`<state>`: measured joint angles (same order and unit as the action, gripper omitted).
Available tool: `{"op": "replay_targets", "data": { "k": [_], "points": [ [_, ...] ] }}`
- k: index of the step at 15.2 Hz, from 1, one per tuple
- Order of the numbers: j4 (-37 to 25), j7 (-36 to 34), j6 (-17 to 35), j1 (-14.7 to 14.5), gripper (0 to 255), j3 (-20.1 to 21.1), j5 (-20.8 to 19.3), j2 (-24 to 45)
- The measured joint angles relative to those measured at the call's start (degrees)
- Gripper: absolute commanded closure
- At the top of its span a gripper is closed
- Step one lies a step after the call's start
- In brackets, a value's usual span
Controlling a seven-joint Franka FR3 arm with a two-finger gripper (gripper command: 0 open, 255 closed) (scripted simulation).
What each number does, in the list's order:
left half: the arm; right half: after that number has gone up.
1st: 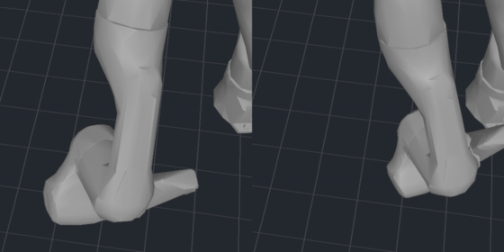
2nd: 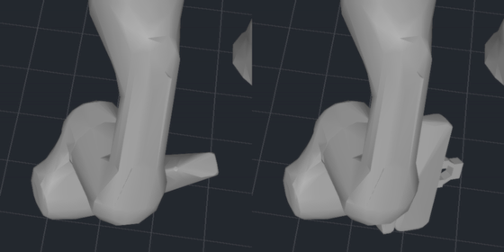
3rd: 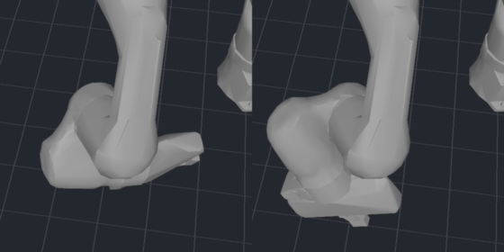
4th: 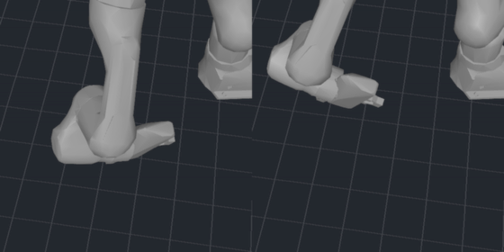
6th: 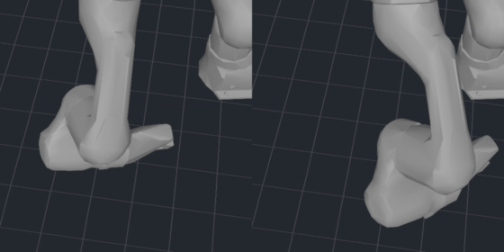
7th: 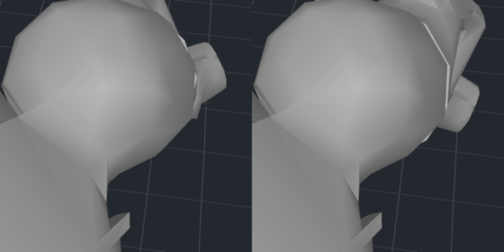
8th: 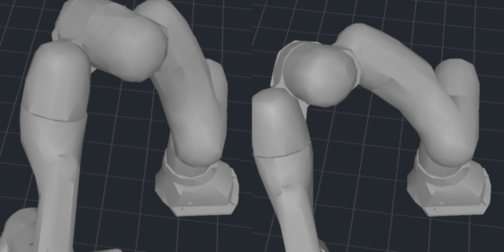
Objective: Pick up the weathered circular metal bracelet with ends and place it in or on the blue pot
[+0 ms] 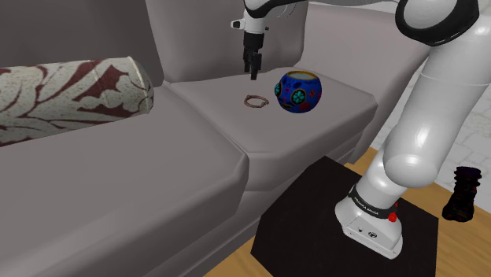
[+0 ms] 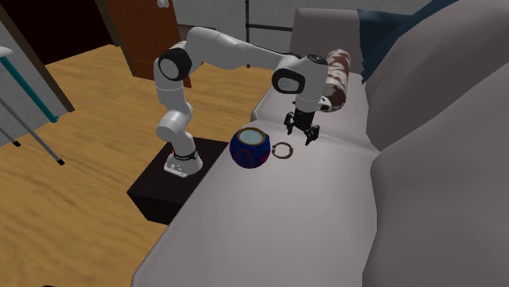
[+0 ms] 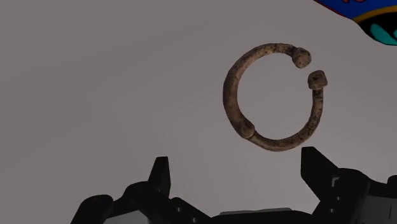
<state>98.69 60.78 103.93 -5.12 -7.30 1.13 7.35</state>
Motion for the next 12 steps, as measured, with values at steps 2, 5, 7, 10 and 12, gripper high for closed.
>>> {"op": "replay_targets", "data": {
  "k": [2, 5, 7, 10, 12],
  "points": [
    [0.0, 0.0, 0.0, 0.0, 255, 0.0, 0.0, 0.0],
    [0.0, 0.0, 0.0, 0.0, 255, 0.0, 0.0, 0.0],
    [0.0, 0.0, 0.0, 0.0, 255, 0.0, 0.0, 0.0],
    [0.0, 0.0, 0.0, 0.0, 255, 0.0, 0.0, 0.0],
    [0.0, 0.0, 0.0, 0.0, 0, 0.0, 0.0, 0.0]
  ]
}}
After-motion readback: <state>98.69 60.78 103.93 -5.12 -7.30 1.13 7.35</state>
